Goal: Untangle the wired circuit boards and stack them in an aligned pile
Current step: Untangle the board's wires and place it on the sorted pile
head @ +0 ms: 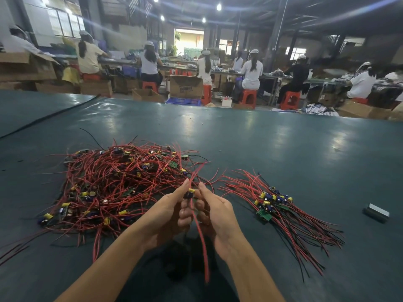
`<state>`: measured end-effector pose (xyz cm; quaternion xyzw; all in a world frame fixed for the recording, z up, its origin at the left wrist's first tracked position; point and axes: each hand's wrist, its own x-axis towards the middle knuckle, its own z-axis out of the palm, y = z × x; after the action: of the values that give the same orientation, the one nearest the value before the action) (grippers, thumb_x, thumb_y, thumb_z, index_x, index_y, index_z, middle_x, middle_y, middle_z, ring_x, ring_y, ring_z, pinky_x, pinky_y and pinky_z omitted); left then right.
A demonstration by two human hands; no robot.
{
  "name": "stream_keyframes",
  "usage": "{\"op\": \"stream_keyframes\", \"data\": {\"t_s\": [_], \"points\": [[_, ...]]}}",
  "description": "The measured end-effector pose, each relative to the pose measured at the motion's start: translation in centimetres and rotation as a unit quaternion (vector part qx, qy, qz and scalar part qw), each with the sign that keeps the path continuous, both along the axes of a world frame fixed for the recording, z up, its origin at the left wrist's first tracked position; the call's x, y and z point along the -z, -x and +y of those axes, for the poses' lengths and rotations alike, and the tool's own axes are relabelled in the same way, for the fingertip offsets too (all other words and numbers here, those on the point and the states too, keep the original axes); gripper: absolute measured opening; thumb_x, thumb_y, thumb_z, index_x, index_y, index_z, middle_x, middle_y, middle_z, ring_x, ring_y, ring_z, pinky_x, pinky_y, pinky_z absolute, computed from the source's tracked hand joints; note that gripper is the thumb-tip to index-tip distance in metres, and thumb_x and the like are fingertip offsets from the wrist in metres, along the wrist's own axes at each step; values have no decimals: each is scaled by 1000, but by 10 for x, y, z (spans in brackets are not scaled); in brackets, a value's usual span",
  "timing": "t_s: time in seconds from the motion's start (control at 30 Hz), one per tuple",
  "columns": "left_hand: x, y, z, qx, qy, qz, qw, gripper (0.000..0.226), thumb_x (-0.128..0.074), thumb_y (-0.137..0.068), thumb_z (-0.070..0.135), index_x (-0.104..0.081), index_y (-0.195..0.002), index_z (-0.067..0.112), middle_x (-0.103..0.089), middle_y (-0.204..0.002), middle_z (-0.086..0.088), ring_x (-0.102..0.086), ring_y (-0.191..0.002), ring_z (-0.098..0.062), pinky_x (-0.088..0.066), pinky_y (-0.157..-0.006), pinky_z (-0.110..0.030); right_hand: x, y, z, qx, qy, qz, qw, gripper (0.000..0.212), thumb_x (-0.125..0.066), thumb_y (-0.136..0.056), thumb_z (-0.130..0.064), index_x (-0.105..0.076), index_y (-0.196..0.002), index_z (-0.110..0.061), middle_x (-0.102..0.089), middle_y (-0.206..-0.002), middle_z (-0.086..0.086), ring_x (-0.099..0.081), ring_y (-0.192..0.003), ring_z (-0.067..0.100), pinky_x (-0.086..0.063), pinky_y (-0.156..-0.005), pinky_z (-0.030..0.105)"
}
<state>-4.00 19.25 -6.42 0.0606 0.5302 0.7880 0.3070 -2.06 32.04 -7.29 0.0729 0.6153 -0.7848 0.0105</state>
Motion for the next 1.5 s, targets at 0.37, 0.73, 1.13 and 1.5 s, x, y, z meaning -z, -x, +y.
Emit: {"op": "stream_keyframes", "data": {"t_s": [0.37,0.73,1.13,1.5], "points": [[5,0,7,-48,-62,-50,996,30,-61,-77,43,-60,-60,19,-47,-51,3,-41,-37,-8,-35,-36,-17,-3,2,3,71,67,11,995,26,-61,-96,-26,-65,-72,-18,-50,-58,-3,-41,-48,9,-37,-48,23],[14,-11,23,-183,40,179,966,42,-66,-68,63,-68,-57,22,-62,-58,-1,-58,-51,-13,-45,-48,-20,7,0,-13,89,-13,100,991,31,-60,-97,-25,-69,-89,4,-64,-66,-4,-59,-62,13,-50,-61,26],[15,-9,25,-290,43,230,928,41,-59,-81,49,-68,-53,20,-61,-52,2,-59,-49,-9,-47,-48,-19,18,-1,-26,127,-32,75,989,29,-63,-94,-25,-69,-81,0,-65,-62,-3,-59,-59,13,-50,-58,25],[19,-7,21,-316,52,264,910,47,-58,-84,52,-53,-50,20,-44,-49,-1,-38,-46,-11,-32,-44,-21,-3,2,1,197,45,-30,979,35,-63,-95,-26,-71,-87,7,-53,-51,-2,-45,-46,12,-37,-44,23]]}}
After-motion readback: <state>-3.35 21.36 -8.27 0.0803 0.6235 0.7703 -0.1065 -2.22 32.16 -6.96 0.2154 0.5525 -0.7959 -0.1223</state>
